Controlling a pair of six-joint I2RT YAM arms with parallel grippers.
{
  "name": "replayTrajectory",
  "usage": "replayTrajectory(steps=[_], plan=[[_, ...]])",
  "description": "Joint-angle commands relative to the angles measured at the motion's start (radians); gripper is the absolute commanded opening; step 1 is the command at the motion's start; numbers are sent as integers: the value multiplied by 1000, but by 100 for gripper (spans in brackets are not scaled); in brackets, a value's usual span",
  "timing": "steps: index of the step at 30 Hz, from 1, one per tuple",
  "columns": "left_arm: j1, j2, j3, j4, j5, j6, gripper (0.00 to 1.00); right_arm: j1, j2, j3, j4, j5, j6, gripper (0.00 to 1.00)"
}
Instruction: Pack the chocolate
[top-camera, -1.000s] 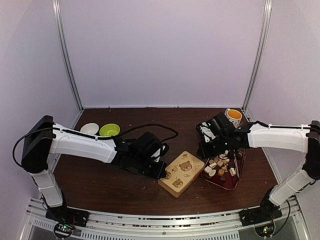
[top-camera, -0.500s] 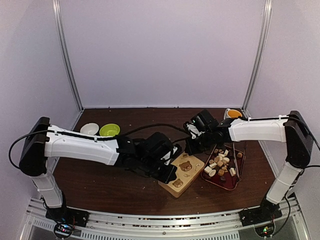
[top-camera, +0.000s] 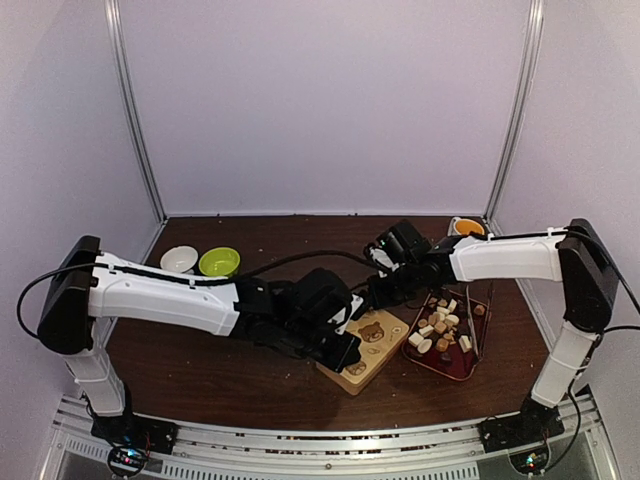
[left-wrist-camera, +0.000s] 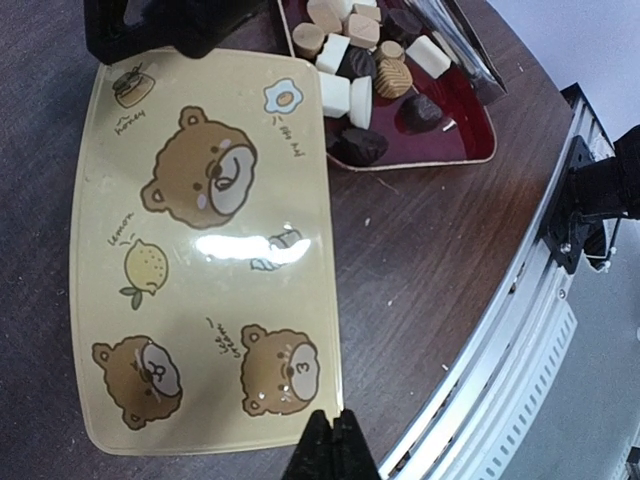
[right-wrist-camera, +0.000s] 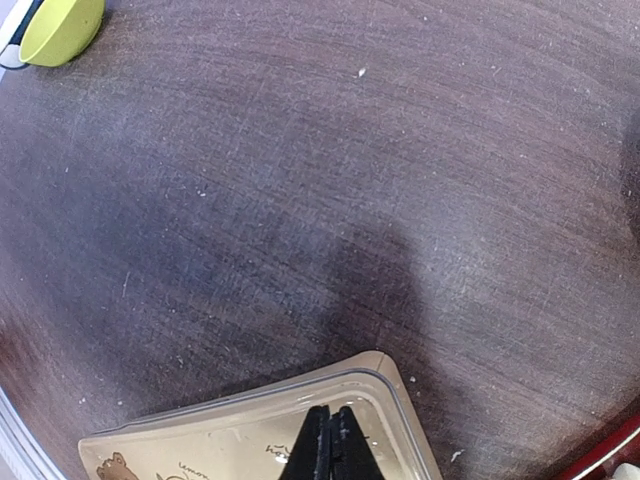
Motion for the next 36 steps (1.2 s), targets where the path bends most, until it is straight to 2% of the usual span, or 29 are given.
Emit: replayTrajectory(steps=[1,5,11,17,22,27,32,36], plan=[[-4,4,14,58,-6,26,0,4,52,8,2,13,15,0],[-4,30,-29,99,6,15,0,4,84,-11,15,-2,25,0],[-5,113,-101,205,70,-40,0,4,24,-18,8,11,25,0],[-7,159,-106,215,98,-59,0,4,-23,-5,-12,23,20,0],[-7,68,-104,155,20,-42,0,3,-111,-26,-12,73,15,0],[-2,-68,-107,60,-112,-2,0,0,-291,-92,12,184,5,0],[25,-195,-123,-45,-222,30,0,-9,-513,-227,89,343,-21,0],[109,-303,-201,-57,-227,43,1,-15,-707,-367,157,467,-47,0]])
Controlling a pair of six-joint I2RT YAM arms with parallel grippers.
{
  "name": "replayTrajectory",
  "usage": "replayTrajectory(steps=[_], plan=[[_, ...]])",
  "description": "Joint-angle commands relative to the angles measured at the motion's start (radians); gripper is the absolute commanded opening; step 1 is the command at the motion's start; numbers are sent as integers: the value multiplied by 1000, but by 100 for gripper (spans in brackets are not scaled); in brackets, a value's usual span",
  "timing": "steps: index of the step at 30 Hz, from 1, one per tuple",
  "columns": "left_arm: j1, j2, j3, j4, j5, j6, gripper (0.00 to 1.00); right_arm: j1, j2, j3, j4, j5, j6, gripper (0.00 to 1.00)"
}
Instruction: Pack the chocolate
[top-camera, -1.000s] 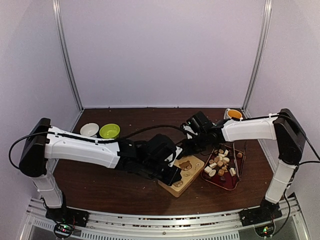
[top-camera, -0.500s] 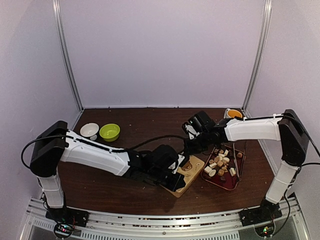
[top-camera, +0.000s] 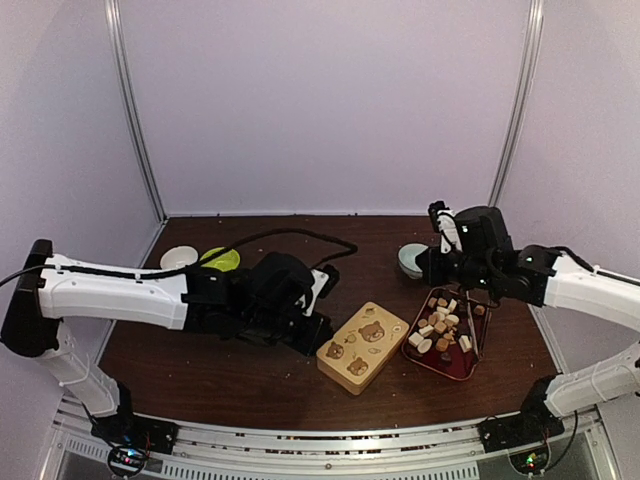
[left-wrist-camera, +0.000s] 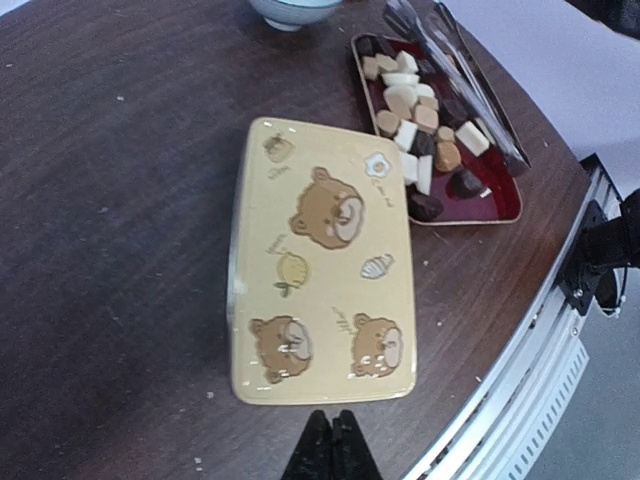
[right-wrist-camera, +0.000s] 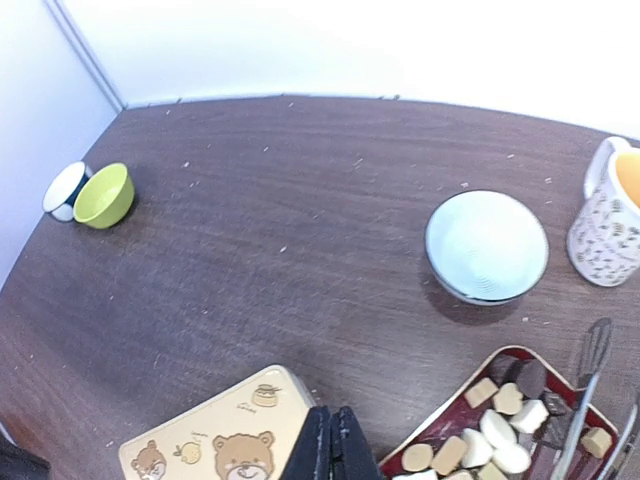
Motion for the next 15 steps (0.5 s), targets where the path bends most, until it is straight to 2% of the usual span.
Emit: replayTrajectory(steps=[1,4,6,7,8,9,10,11,12,13,15], plan=[[104,-121,-91,-56,-69,46,2,-12,-178,-133,83,208,-42,0],[179,-232,-133,-80,-99,82,3,-18,-299,-202,105,279,-64,0],[239,-293,-148,-109,-139,106,9,-20,-366,-229,96,355,-64,4],[265,-323,-156,-125,-160,113,18,-20,-397,-240,84,411,-52,9],[295,-350,-168,-134,-183,115,31,-21,-430,-253,65,487,-29,16],[323,-375,-179,-143,-214,113,51,-23,-465,-275,65,555,-11,38],[346,-399,-192,-151,-255,107,68,-23,-503,-305,81,614,-1,73],[366,-424,-205,-156,-298,104,81,-24,-537,-340,108,668,4,95],[376,-447,-220,-150,-337,109,94,-25,-573,-375,140,707,-3,99],[379,-469,-238,-134,-370,137,97,-25,-606,-406,167,730,-11,100],[379,-507,-265,-107,-435,177,98,-25,-667,-466,245,743,-58,100]])
